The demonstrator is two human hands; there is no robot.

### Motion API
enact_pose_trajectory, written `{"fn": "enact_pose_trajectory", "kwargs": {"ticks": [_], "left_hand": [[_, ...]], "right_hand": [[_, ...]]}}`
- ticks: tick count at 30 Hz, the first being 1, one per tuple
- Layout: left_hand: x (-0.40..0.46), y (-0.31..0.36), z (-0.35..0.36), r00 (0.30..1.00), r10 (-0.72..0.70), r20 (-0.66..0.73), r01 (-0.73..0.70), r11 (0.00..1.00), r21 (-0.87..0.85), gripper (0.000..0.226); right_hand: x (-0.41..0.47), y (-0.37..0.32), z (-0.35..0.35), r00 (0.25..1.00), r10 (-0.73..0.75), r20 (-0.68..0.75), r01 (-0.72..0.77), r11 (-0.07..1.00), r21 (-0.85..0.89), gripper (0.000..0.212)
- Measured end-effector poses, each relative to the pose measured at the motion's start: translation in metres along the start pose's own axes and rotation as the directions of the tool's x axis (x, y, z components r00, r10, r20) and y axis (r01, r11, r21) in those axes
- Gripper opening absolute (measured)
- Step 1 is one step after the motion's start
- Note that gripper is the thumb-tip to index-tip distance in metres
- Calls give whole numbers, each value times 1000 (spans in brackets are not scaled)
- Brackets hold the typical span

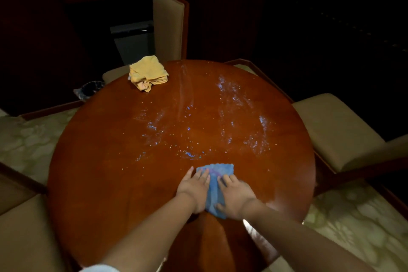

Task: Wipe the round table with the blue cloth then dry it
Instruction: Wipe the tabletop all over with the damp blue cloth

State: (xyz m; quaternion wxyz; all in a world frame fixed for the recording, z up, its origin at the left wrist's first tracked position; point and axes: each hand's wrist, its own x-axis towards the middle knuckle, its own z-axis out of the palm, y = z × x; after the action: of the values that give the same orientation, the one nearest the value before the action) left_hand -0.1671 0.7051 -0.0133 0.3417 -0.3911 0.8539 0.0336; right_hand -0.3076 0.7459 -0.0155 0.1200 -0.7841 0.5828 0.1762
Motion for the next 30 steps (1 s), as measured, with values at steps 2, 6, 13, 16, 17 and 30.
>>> {"fn": "enact_pose_trajectory", "kwargs": {"ticks": [2, 6, 13, 16, 17, 30], "left_hand": [[-4, 19, 0, 997, 70, -16, -70, 997, 43, 70], [-3, 64, -8, 971, 226, -77, -224, 974, 33, 73], [6, 117, -10, 911, 248, -329, -325, 924, -203, 57], [5, 116, -3, 924, 203, -324, -282, 934, -219, 59], [8, 115, 2, 929, 188, -320, -267, 938, -223, 58], [50, 151, -29, 934, -3, -358, -116, 943, -312, 56]], "right_hand": [[-28, 7, 13, 1000, 0, -20, 1, 999, 47, 75], [-72, 28, 27, 994, 109, -29, -103, 981, 162, 47], [-122, 45, 60, 906, 346, -242, -247, 900, 360, 13], [-110, 36, 104, 927, 340, -159, -258, 885, 389, 39], [-107, 28, 111, 935, 340, -100, -275, 874, 402, 54], [-88, 120, 90, 920, 322, -223, -237, 912, 335, 57]]}}
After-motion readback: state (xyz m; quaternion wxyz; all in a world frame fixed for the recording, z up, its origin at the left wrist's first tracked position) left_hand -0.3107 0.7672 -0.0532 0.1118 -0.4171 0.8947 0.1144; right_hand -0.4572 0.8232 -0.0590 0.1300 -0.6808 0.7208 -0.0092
